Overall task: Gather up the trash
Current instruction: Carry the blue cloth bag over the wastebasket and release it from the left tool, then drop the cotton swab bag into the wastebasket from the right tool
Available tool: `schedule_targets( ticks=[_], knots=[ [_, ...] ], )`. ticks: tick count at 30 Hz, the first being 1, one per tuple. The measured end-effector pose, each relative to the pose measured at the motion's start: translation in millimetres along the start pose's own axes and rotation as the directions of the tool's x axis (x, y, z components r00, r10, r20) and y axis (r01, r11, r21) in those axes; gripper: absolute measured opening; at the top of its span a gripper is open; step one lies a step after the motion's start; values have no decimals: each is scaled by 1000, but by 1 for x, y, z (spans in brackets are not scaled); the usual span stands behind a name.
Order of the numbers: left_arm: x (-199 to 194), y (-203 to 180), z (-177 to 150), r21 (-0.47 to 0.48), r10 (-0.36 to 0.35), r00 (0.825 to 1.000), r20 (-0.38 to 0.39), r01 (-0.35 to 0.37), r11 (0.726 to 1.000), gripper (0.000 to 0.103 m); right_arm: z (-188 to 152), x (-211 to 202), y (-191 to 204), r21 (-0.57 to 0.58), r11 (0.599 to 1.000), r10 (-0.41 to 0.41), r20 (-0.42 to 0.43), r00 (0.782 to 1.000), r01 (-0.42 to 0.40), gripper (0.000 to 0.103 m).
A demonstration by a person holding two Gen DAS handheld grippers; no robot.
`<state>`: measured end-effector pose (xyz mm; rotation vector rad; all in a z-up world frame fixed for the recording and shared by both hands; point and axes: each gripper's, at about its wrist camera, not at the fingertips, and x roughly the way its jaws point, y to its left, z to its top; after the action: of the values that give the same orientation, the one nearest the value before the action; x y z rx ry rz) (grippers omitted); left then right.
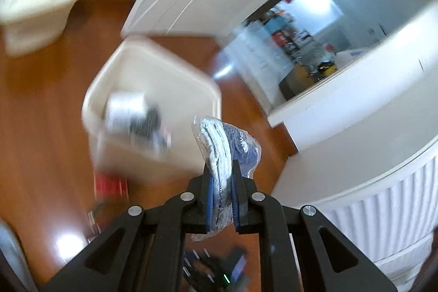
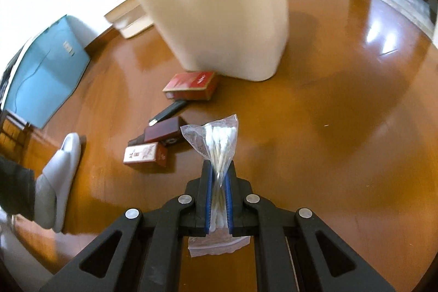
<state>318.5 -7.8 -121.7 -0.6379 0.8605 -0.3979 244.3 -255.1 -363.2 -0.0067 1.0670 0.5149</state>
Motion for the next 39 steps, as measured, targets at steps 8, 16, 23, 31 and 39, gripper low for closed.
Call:
schedule_targets(
  ticks=[8,16,23,31,39],
  knots=[
    [63,21,59,80,176,983,55,-180,980,10,14,11,-16,29,997,-77,-23,997,78,8],
    [91,45,53,-8,267,964,1,-267,964,40,11,24,-14,-19,988,-153,-84,985,152,8],
    [59,38,41,43,286,955,77,-290,956,59,10,26,-20,-26,983,-182,-102,978,180,8],
    [14,67,-29,1,390,918,78,-391,920,67,27,9,-25,-29,977,-212,-61,975,211,8],
    [44,147,-112,-33,521,833,-187,-535,844,67,139,-109,-39,52,979,-204,284,937,197,8]
  ],
)
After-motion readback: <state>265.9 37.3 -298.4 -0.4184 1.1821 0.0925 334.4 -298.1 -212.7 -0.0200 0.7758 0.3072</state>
